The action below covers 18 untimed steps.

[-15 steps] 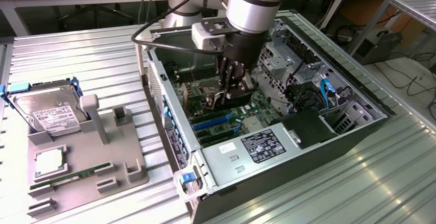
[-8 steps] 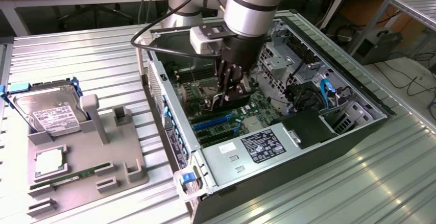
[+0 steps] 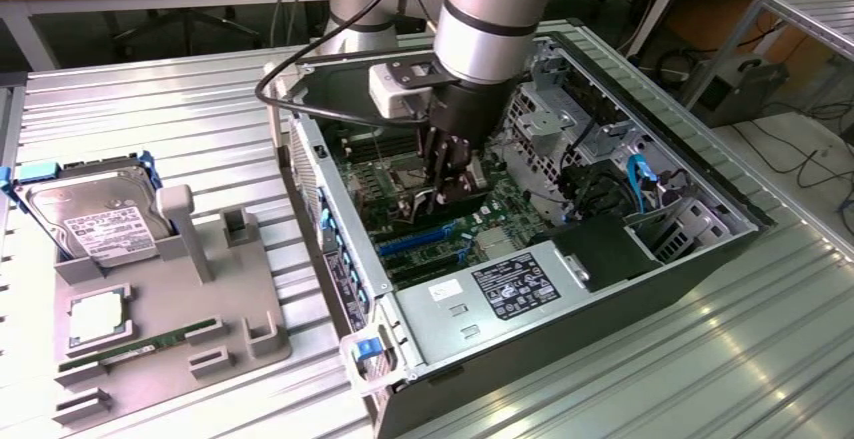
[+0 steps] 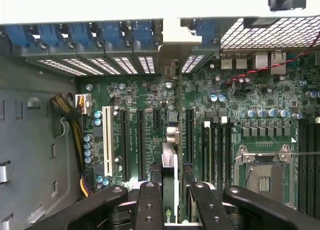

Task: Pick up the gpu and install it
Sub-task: 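Insert the gpu into the slot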

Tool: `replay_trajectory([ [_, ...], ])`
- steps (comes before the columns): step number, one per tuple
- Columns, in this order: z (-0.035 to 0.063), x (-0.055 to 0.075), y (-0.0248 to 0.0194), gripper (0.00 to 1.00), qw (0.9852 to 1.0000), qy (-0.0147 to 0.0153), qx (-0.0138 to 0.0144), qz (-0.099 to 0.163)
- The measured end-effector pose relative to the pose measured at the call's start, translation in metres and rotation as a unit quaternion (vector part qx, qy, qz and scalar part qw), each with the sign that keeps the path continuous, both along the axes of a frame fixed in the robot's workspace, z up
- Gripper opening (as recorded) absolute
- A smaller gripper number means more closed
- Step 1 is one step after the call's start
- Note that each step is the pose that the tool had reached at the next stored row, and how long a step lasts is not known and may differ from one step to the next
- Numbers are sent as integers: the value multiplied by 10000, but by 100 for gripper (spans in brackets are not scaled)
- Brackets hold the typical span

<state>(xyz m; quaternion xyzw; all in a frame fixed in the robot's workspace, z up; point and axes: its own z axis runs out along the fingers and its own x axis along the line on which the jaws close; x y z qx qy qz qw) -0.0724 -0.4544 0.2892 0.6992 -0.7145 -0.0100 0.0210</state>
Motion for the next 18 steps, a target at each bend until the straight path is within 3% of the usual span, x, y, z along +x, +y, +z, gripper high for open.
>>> replay_trajectory([
  [7,-122,-32,0,26,10000,0,29,12],
  [10,-173,-35,0,26,10000,0,82,51],
  [18,-255,-37,0,26,9999,0,116,67],
])
